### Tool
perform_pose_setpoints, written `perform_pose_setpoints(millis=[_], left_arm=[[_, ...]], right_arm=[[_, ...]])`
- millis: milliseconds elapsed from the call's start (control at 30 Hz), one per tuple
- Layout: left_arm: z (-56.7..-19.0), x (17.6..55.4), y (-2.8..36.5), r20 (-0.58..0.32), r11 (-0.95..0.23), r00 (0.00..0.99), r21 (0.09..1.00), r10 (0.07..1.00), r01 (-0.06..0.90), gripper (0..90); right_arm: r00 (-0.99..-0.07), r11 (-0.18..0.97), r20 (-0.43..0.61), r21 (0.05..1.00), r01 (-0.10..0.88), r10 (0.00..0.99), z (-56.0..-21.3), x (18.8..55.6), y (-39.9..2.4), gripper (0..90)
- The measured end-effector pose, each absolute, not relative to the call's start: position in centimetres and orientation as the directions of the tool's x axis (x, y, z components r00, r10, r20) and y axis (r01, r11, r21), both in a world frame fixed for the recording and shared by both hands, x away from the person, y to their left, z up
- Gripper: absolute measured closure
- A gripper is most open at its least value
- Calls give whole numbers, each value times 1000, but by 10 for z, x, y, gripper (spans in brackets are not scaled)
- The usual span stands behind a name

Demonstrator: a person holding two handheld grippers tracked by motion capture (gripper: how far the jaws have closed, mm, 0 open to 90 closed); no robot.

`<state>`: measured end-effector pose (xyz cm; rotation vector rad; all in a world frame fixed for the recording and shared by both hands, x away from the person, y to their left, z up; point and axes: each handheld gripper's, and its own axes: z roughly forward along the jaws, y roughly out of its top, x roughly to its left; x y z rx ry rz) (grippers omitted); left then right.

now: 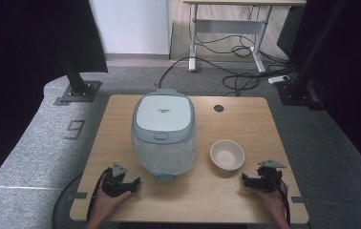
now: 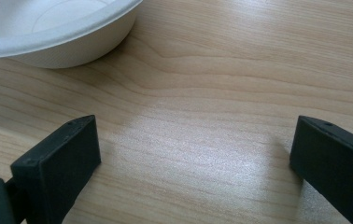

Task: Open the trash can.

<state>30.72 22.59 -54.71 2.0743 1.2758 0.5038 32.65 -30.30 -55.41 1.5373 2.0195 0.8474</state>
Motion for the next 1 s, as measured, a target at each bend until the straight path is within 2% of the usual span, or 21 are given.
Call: perform_pose_setpoints(millis=[133,300,400,533,633,767,833,867,1000], left_arm=[[-547,308,225,-9,-319,450,693,893,647,229],[-545,307,226,-14,-320,453,690,891,650,278],[-542,305,226,-16,-321,458,692,889,647,300],[-532,298,223,-28,-306,466,719,884,624,372],[-527,294,221,-21,-305,469,733,883,608,481],[-519,286,221,-42,-305,511,761,858,573,699],[-517,284,221,-46,-312,532,765,846,563,734],[-515,283,221,-64,-308,548,770,834,558,807],[-512,277,221,-105,-303,591,779,800,549,880]], right_arm=[[-267,182,7,716,674,964,-554,326,-304,35],[-245,160,9,731,663,970,-553,319,-308,126],[-239,157,8,732,663,971,-553,317,-309,134],[-232,149,10,739,657,973,-553,307,-315,185],[-234,149,12,741,655,972,-552,304,-318,197],[-236,150,12,742,654,972,-552,304,-320,200],[-235,149,11,741,654,972,-552,304,-320,200],[-231,147,11,741,655,973,-552,305,-320,200],[-227,145,11,741,655,974,-552,305,-320,202]])
